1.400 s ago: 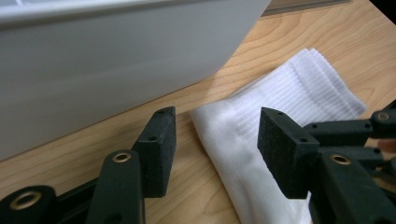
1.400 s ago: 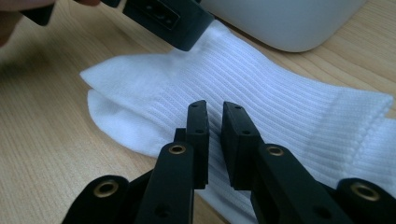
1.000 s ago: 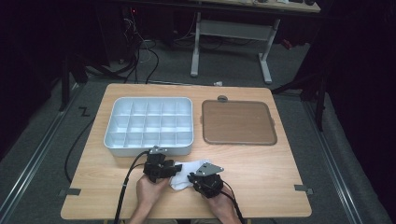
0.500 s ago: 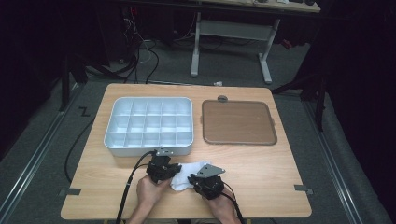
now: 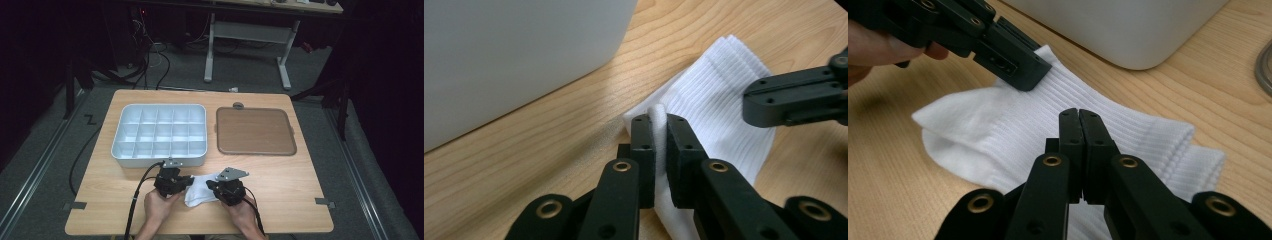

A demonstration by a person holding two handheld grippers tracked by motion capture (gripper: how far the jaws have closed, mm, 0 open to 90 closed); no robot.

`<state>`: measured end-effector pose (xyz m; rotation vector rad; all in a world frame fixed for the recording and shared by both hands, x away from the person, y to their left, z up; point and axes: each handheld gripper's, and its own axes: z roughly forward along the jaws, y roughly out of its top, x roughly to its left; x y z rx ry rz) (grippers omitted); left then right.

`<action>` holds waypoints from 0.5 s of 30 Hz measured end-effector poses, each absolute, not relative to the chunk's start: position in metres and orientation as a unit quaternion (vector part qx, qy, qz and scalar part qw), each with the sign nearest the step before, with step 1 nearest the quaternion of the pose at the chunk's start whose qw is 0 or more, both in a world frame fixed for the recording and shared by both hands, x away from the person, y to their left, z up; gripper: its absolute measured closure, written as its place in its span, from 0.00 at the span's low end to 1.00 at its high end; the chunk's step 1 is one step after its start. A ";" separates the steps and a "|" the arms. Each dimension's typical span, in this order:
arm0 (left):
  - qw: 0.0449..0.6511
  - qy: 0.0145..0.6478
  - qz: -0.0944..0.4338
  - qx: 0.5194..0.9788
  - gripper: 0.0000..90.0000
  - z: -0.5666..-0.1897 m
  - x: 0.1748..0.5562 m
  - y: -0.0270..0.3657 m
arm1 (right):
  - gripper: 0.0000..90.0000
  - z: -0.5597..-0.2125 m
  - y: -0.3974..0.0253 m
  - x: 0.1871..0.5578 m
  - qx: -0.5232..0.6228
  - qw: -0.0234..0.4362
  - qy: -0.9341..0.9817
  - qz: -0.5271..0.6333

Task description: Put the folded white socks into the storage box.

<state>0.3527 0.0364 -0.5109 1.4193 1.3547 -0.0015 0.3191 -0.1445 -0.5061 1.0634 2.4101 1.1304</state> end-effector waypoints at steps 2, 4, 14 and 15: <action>0.557 0.573 -0.002 0.601 0.93 -0.509 0.352 0.039 | 1.00 -0.507 -0.141 0.322 0.364 0.139 0.837 0.384; 0.556 0.574 -0.005 0.601 0.93 -0.509 0.351 0.041 | 1.00 -0.508 -0.139 0.327 0.366 0.137 0.837 0.382; 0.556 0.577 -0.012 0.598 0.93 -0.506 0.346 0.040 | 1.00 -0.514 -0.143 0.329 0.371 0.120 0.829 0.400; 0.556 0.578 -0.011 0.597 0.93 -0.506 0.345 0.040 | 1.00 -0.514 -0.143 0.328 0.370 0.120 0.830 0.399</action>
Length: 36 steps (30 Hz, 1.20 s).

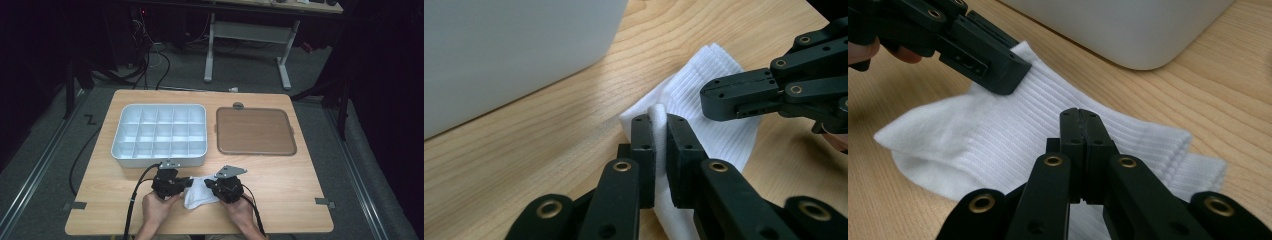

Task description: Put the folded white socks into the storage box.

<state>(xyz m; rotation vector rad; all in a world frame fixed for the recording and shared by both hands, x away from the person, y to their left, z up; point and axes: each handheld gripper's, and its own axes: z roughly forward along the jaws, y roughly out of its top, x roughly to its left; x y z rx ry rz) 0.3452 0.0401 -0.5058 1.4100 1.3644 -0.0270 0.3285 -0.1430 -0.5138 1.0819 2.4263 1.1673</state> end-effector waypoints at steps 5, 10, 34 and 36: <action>0.563 0.578 -0.014 0.591 0.93 -0.502 0.341 0.043 | 1.00 -0.518 -0.141 0.327 0.374 0.114 0.834 0.389; 0.572 0.574 -0.033 0.585 0.93 -0.499 0.339 0.045 | 1.00 -0.525 -0.135 0.327 0.374 0.104 0.839 0.382; 0.597 0.575 -0.060 0.556 0.94 -0.490 0.349 0.058 | 1.00 -0.527 -0.103 0.337 0.340 0.089 0.855 0.382; 0.600 0.573 -0.063 0.554 0.94 -0.491 0.350 0.058 | 1.00 -0.527 -0.101 0.337 0.339 0.088 0.853 0.386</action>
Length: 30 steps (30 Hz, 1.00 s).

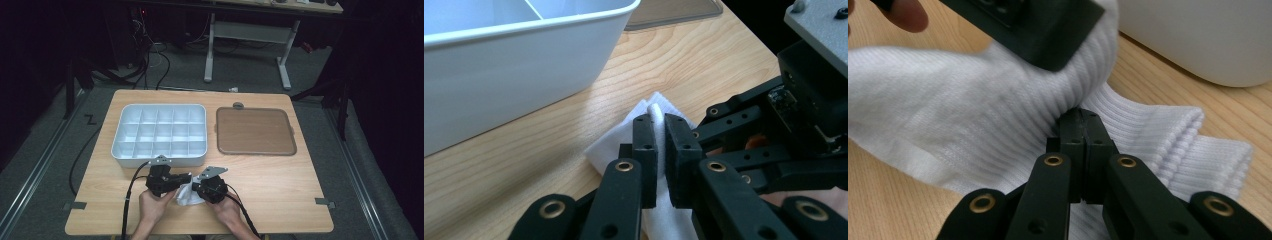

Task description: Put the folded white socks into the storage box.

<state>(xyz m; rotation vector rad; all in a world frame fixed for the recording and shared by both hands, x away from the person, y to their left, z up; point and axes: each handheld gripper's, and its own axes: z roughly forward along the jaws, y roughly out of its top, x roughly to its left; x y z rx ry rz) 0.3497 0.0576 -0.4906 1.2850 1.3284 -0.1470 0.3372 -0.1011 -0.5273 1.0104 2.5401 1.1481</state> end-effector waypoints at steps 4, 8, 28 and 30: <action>0.605 0.570 -0.066 0.552 0.94 -0.494 0.348 0.054 | 1.00 -0.527 -0.098 0.334 0.334 0.088 0.856 0.385; 0.602 0.575 -0.061 0.551 0.95 -0.495 0.349 0.051 | 1.00 -0.526 -0.097 0.332 0.330 0.089 0.860 0.380; 0.586 0.591 -0.031 0.553 0.95 -0.494 0.345 0.055 | 0.82 -0.496 -0.154 0.327 0.403 0.124 0.819 0.390; 0.586 0.590 -0.032 0.554 0.94 -0.495 0.346 0.056 | 0.80 -0.499 -0.156 0.324 0.406 0.124 0.820 0.385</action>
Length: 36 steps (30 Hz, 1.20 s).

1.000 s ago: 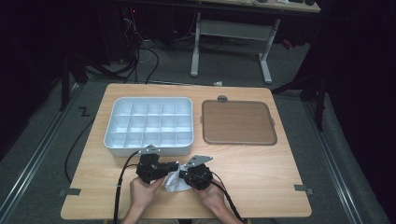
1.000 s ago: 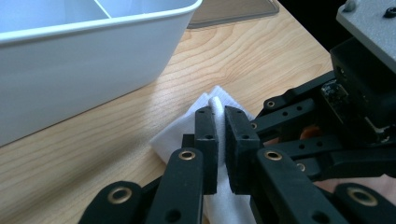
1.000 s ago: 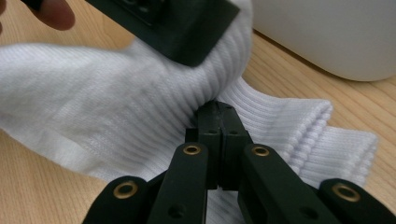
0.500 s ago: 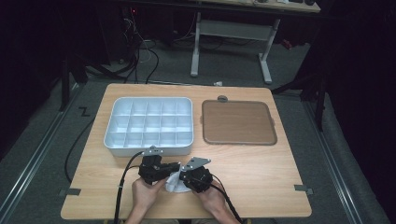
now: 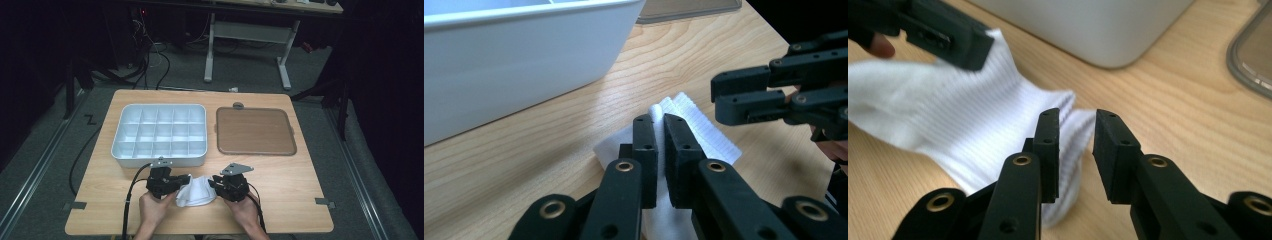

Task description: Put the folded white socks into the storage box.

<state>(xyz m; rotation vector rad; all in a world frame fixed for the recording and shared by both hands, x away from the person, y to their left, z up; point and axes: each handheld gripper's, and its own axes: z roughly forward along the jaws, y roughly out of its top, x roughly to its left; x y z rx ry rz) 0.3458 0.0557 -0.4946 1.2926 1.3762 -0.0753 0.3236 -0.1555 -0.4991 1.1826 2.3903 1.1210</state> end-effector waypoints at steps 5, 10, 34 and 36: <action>0.592 0.588 -0.027 0.551 0.94 -0.493 0.342 0.059 | 0.80 -0.506 -0.155 0.322 0.411 0.112 0.817 0.388; 0.596 0.587 -0.023 0.547 0.94 -0.494 0.341 0.063 | 0.82 -0.513 -0.149 0.320 0.402 0.121 0.829 0.369; 0.600 0.561 -0.031 0.570 0.94 -0.481 0.347 0.028 | 0.87 -0.524 -0.145 0.324 0.385 0.112 0.837 0.371; 0.599 0.557 -0.029 0.575 0.94 -0.481 0.349 0.024 | 0.87 -0.524 -0.143 0.325 0.383 0.113 0.838 0.371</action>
